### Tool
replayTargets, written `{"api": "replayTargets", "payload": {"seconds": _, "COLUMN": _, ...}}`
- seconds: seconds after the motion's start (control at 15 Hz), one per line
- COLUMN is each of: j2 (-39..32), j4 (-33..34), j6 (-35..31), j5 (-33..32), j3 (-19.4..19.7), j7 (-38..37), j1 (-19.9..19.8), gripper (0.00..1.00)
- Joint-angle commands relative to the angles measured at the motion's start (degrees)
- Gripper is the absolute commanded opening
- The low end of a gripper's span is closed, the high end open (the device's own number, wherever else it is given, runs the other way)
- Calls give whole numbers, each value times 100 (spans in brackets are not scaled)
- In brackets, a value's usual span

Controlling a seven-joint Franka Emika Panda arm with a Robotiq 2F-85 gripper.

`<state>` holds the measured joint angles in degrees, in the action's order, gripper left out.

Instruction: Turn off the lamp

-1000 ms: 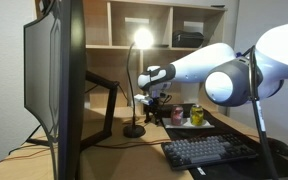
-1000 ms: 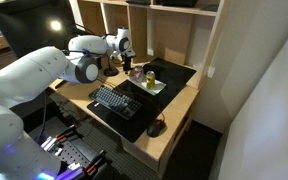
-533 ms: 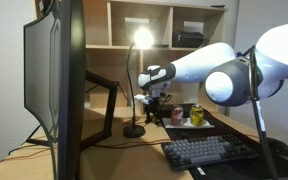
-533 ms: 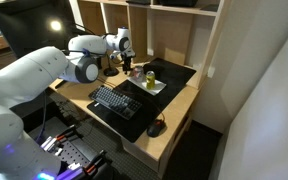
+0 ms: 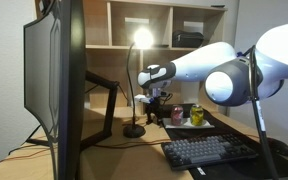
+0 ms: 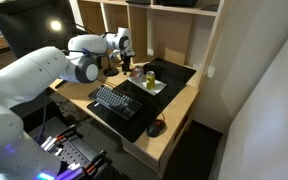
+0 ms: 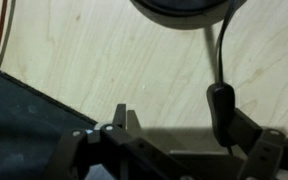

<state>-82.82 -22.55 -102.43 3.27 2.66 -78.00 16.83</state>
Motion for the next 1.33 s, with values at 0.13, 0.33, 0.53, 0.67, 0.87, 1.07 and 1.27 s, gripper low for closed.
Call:
{"api": "replayTargets", "payload": {"seconds": 0.13, "j2": -515, "j4": -3, "j6": -215, "j5": 102, "j3": -121, "j7": 278, "j1": -56, "gripper": 100}}
{"api": "replayTargets", "payload": {"seconds": 0.33, "j2": -319, "j4": -399, "j6": -546, "j5": 142, "j3": -183, "j7": 279, "j1": -37, "gripper": 100}}
{"api": "replayTargets", "payload": {"seconds": 0.53, "j2": -155, "j4": -874, "j6": -723, "j5": 110, "j3": -181, "j7": 195, "j1": 2, "gripper": 100}}
{"api": "replayTargets", "payload": {"seconds": 0.67, "j2": -691, "j4": 72, "j6": -367, "j5": 40, "j3": -262, "j7": 185, "j1": -45, "gripper": 100}}
{"api": "replayTargets", "payload": {"seconds": 0.87, "j2": -659, "j4": -17, "j6": -578, "j5": 39, "j3": -261, "j7": 168, "j1": -37, "gripper": 73}}
{"api": "replayTargets", "payload": {"seconds": 1.07, "j2": -111, "j4": -948, "j6": -1167, "j5": 114, "j3": -211, "j7": 140, "j1": 1, "gripper": 56}}
{"api": "replayTargets", "payload": {"seconds": 1.27, "j2": -288, "j4": -594, "j6": -1004, "j5": 101, "j3": -210, "j7": 115, "j1": -3, "gripper": 35}}
